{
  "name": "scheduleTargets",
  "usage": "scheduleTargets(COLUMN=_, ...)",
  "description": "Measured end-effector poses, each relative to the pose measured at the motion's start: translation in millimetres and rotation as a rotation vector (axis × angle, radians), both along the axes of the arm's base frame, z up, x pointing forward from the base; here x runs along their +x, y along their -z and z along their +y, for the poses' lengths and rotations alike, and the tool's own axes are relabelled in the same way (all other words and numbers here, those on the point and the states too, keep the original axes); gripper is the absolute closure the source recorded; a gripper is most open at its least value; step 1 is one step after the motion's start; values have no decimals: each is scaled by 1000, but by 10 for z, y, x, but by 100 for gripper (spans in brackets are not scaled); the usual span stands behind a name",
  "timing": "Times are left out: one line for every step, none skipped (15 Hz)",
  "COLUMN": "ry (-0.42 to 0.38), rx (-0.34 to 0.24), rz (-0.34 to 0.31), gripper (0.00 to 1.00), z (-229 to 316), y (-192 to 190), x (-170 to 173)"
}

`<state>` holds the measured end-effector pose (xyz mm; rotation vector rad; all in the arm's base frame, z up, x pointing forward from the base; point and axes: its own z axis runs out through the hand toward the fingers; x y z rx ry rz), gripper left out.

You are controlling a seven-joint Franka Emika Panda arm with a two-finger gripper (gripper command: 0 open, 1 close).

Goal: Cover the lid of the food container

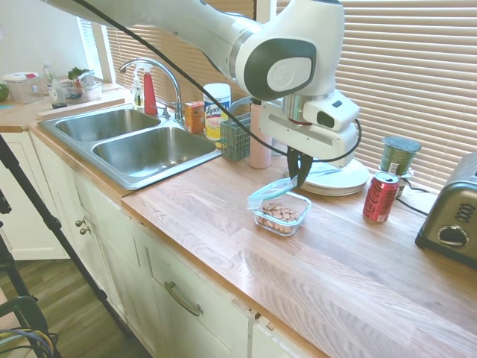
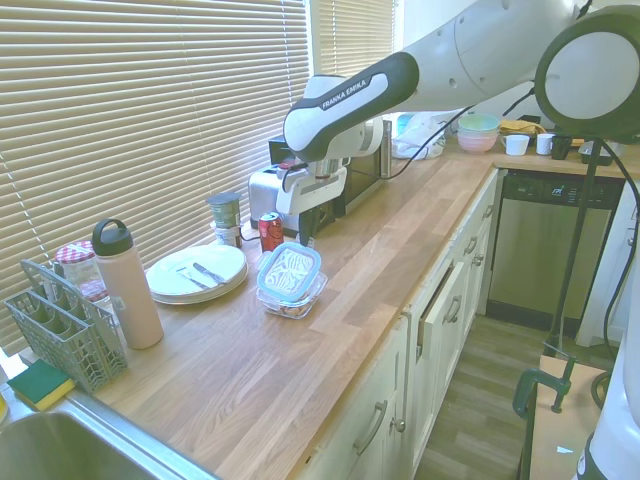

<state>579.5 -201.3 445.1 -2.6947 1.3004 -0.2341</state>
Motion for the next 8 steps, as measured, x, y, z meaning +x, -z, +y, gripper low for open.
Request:
scheduleTargets(ry=3, rx=2, rz=5, gripper=100, z=-33, y=57, x=5)
scheduleTargets(ry=6, rx=4, rz=10, gripper=100, z=-60, y=99, x=6)
scheduleTargets(ry=8, rx=4, rz=14, gripper=100, z=-77, y=136, x=9)
scheduleTargets(ry=9, rx=4, rz=17, gripper=100, z=-93, y=159, x=9)
scheduleTargets(ry=9, rx=4, rz=20, gripper=100, z=-99, y=181, x=17)
scheduleTargets(ry=8, rx=4, rz=24, gripper=100, z=-104, y=207, x=26)
scheduleTargets(ry=8, rx=4, rz=29, gripper=100, z=-110, y=239, x=36)
scheduleTargets(ry=7, rx=5, rz=35, gripper=100, z=-117, y=285, x=47)
